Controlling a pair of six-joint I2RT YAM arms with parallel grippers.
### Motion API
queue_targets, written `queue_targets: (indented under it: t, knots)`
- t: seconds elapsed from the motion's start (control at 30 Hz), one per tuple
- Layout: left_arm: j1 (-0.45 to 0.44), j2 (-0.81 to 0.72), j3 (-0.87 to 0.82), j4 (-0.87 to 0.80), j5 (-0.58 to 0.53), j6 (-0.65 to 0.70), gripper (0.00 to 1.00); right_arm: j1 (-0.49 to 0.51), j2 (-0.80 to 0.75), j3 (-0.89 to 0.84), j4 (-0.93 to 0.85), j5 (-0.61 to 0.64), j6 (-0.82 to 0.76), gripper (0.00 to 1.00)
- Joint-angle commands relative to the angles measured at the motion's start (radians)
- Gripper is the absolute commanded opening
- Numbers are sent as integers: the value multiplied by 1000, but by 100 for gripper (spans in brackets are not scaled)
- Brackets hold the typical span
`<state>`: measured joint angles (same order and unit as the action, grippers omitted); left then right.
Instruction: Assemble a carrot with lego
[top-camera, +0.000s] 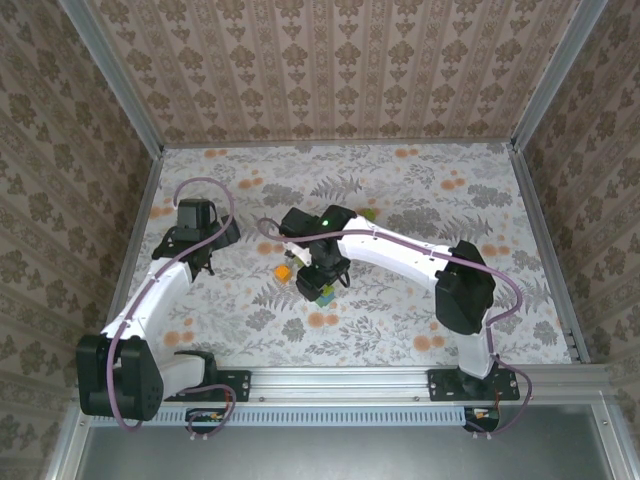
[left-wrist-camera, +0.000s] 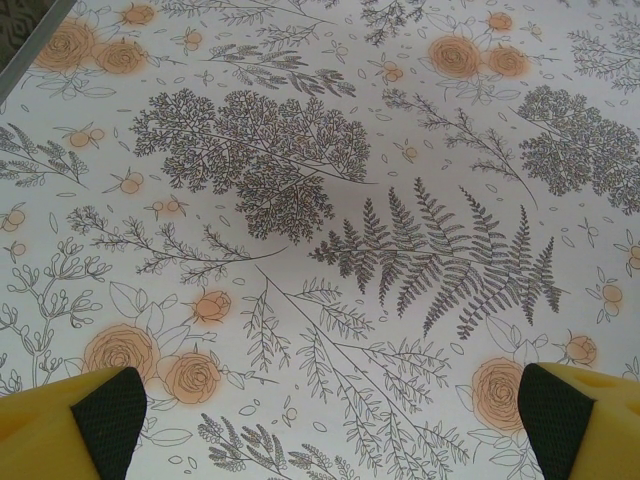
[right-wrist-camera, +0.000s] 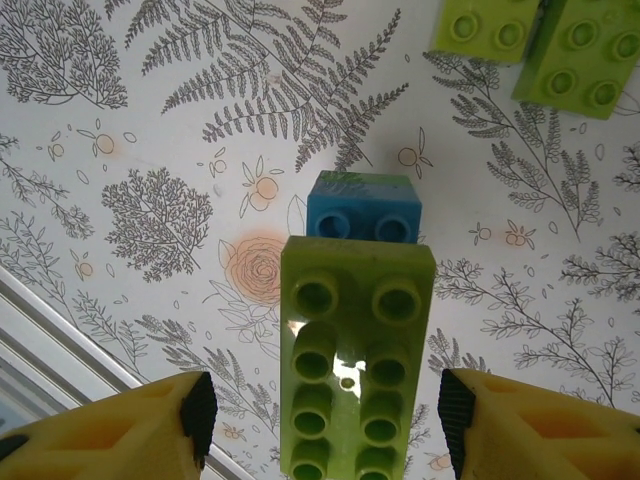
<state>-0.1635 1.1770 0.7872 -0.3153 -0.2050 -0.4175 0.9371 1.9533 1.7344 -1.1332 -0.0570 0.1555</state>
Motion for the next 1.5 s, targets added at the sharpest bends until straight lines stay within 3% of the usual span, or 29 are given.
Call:
queue_targets:
  t: [0.0, 0.3, 0.63, 1.23, 1.47]
  knots:
    - [-5, 4, 28, -37, -15, 20, 99, 7, 15, 37, -31, 5, -14, 63]
    - [-5, 4, 29, -38, -14, 20, 99, 6, 28, 52, -37, 17, -8, 53]
    - [-7, 7, 28, -34, -13, 21, 99, 8, 30, 45, -38, 23, -4, 55]
    - [-7, 7, 28, -36, -14, 21, 99, 6, 48, 40, -42, 41, 1, 51]
    - [-7, 13, 30, -34, -11, 23, 99, 7, 45, 39, -42, 45, 6, 43]
